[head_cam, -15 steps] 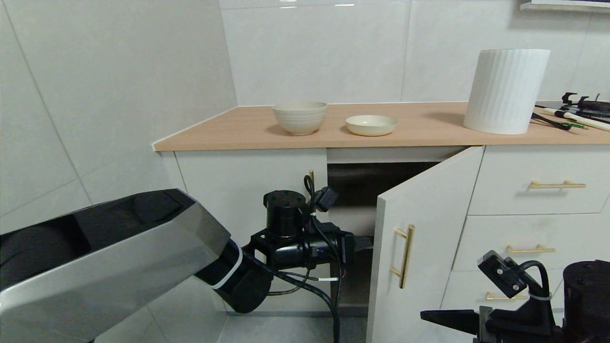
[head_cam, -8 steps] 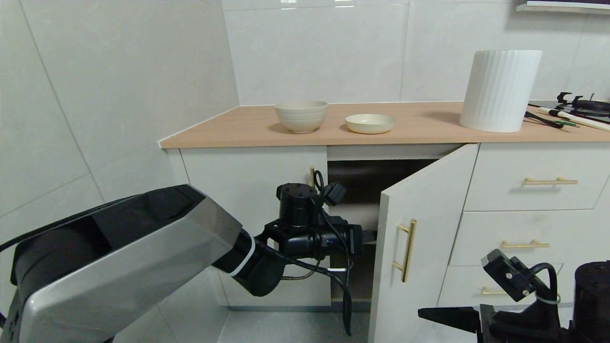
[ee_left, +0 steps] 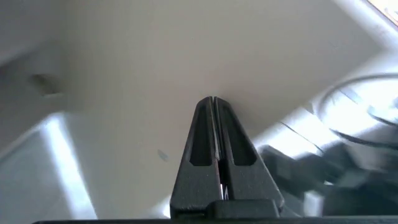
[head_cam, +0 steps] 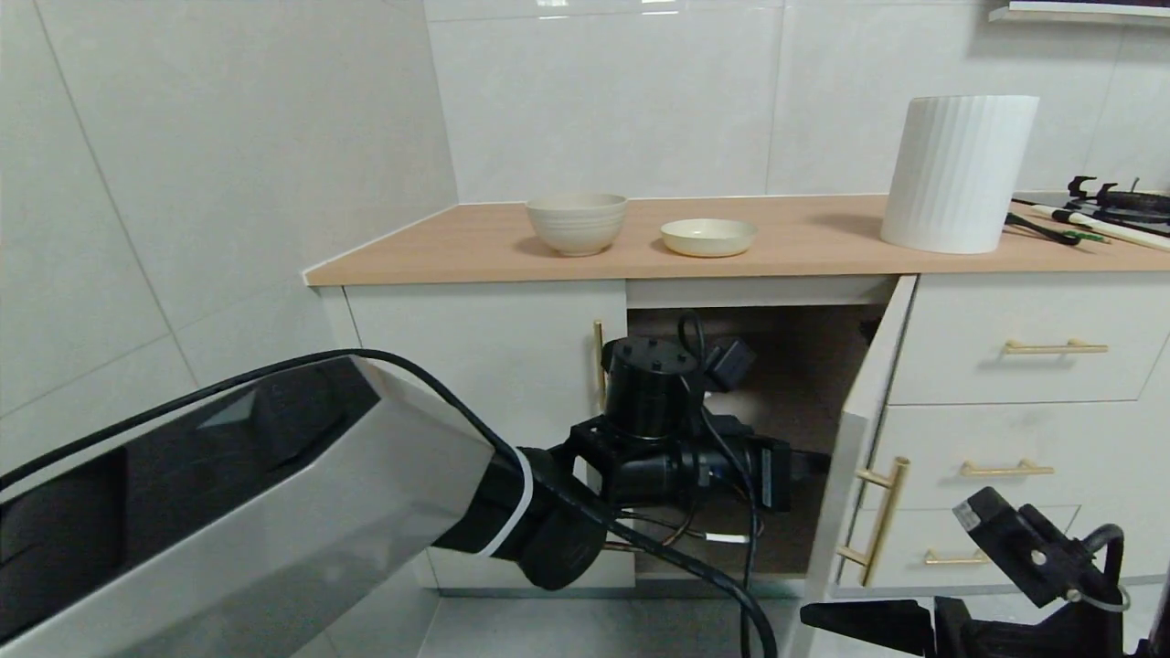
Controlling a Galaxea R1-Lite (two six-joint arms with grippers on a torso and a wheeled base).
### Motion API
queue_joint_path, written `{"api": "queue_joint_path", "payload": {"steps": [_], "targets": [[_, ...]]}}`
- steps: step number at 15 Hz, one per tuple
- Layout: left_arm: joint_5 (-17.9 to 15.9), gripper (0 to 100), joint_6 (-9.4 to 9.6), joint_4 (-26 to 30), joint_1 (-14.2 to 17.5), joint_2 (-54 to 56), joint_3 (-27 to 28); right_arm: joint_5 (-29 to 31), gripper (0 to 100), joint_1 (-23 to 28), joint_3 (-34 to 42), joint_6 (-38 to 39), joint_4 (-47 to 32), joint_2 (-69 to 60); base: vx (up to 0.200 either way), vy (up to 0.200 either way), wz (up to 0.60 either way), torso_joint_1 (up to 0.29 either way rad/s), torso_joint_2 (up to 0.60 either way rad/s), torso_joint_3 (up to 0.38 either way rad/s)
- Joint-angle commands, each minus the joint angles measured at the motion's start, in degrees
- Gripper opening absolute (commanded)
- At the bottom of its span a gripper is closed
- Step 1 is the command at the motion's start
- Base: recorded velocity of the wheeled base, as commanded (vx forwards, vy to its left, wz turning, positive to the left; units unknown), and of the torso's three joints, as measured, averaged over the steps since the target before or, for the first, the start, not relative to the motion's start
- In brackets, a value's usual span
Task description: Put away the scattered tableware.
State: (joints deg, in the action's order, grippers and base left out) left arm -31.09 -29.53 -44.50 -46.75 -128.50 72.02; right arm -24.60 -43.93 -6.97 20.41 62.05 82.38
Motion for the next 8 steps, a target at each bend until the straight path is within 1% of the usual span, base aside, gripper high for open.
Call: {"api": "queue_joint_path", "payload": {"steps": [1, 2, 3, 4, 5, 8], "targets": [[0.1, 0, 0.87, 1.3, -5.0, 7.7, -5.0, -0.4, 100, -1.3, 0.6, 0.0, -0.2, -4.7, 0.0, 0.0, 0.0, 0.0, 0.0, 0.0], [0.1, 0, 4.13, 2.5, -5.0, 9.2, -8.1, -0.2, 100, -1.4, 0.6, 0.0, -0.2, -4.6, 0.0, 0.0, 0.0, 0.0, 0.0, 0.0], [0.2, 0, 5.44, 2.7, -3.2, 9.3, -9.2, -0.1, 100, -1.3, 0.5, 0.0, -0.2, -3.8, 0.0, 0.0, 0.0, 0.0, 0.0, 0.0], [0.7, 0, 5.62, 2.3, -0.4, 9.7, -10.9, 0.2, 100, -1.3, 0.5, -0.1, -0.1, -2.7, 0.0, 0.0, 0.0, 0.0, 0.0, 0.0], [1.6, 0, 5.53, 2.0, 1.5, 11.1, -12.7, 0.2, 100, -1.3, 0.4, -0.1, 0.0, -2.6, 0.0, 0.0, 0.0, 0.0, 0.0, 0.0], [4.4, 0, 5.44, 0.9, 5.9, 16.3, -18.1, 1.2, 100, -1.3, -0.9, -0.1, -0.2, -1.4, 0.0, 0.0, 0.0, 0.0, 0.0, 0.0]]}}
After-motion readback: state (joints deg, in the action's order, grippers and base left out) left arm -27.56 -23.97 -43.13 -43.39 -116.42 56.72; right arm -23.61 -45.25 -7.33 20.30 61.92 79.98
